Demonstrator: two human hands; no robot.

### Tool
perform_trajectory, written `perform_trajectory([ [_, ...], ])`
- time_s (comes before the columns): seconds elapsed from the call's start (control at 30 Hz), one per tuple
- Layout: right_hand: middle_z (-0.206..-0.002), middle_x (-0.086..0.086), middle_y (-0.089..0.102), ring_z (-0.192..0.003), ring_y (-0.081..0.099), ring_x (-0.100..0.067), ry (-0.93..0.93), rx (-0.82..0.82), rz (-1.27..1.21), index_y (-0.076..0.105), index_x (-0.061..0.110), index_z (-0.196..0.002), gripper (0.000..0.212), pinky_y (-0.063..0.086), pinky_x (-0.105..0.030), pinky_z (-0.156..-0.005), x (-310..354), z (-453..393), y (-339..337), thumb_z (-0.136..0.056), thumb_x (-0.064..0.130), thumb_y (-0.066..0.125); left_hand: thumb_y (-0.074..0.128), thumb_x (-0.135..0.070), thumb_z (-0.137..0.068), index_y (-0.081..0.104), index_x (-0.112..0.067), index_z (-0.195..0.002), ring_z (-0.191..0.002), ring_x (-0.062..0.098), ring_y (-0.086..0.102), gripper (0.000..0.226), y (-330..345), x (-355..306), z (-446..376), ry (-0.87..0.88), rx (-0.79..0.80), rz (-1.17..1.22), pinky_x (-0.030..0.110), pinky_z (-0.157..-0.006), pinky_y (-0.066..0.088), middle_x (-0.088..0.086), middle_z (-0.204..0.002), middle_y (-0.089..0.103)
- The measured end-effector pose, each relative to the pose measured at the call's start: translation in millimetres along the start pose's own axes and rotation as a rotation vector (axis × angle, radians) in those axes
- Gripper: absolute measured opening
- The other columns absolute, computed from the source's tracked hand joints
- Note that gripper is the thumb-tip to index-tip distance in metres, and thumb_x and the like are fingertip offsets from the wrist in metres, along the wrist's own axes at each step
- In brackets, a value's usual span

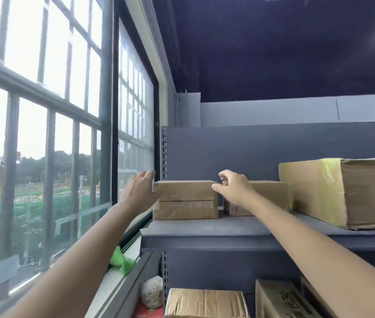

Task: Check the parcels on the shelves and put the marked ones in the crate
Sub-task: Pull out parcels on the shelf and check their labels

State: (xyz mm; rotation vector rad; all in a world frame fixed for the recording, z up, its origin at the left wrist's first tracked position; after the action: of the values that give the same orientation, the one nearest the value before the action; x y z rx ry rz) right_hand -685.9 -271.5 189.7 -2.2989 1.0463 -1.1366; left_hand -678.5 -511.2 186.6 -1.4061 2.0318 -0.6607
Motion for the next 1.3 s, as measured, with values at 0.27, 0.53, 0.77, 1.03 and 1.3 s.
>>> perform_trajectory([
  [0.27, -0.105, -0.004, 0.054, -0.103, 0.05, -0.028, 0.105, 0.059, 0.011, 0.055, 0.011, -0.104, 0.041, 0.036, -0.027, -0.068, 2, -28, 33, -0.091, 0.049, 0.043, 0.036, -0.04, -0.096, 0.046, 0.002, -0.119, -0.111, 0.033, 0.048, 0.048, 36, 3, -30, -0.205, 0.04, 0.313, 0.036, -0.083, 0.034, 0.021, -0.123, 0.052],
  [0.53, -0.138, -0.012, 0.045, -0.121, 0.046, -0.029, 0.148, -0.017, -0.064, 0.034, 0.001, -0.137, 0.059, 0.037, -0.03, -0.09, 13, -13, 40, -0.094, 0.041, 0.042, 0.034, -0.032, -0.098, 0.044, -0.005, -0.1, -0.066, 0.016, 0.045, 0.029, 32, -10, -23, -0.293, 0.049, 0.407, 0.023, -0.048, 0.028, 0.012, -0.098, 0.05],
  [0.77, -0.088, -0.002, 0.059, -0.094, 0.05, -0.028, 0.12, -0.175, -0.271, 0.057, 0.016, -0.089, 0.03, 0.04, -0.029, -0.07, 24, 13, 24, -0.095, 0.041, 0.041, 0.04, -0.032, -0.096, 0.046, -0.002, -0.124, -0.095, 0.023, 0.047, 0.041, 2, -20, 2, -0.254, -0.046, 0.604, 0.03, -0.074, 0.035, 0.013, -0.112, 0.054],
  [1.03, -0.112, -0.013, 0.062, -0.105, 0.058, -0.026, 0.121, -0.34, -0.661, 0.053, 0.002, -0.116, 0.03, 0.047, -0.03, -0.083, 45, 84, -7, -0.092, 0.02, 0.051, 0.048, -0.032, -0.094, 0.047, -0.007, -0.121, -0.105, 0.028, 0.056, 0.036, -40, -45, 60, -0.274, -0.165, 0.792, 0.043, -0.093, 0.046, 0.014, -0.119, 0.058],
  [1.3, -0.126, 0.001, 0.057, -0.113, 0.053, -0.008, -0.013, -0.386, -0.822, 0.05, 0.011, -0.13, 0.048, 0.045, -0.016, -0.09, 32, 177, -64, -0.084, 0.012, 0.062, 0.064, -0.025, -0.087, 0.043, -0.014, -0.108, -0.092, 0.013, 0.054, 0.032, -68, -110, 144, -0.421, -0.359, 1.271, 0.03, -0.079, 0.049, 0.003, -0.106, 0.052],
])
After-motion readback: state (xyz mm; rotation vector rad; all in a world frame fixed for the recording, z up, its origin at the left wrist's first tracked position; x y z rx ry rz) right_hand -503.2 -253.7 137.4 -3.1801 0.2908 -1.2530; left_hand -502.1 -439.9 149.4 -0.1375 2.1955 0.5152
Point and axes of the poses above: each hand's wrist, its own z-axis away from the middle knuckle, its own y-axis out of the palm, x = y × z, the point moved 1 cm from there along -z, towards the middle knuckle
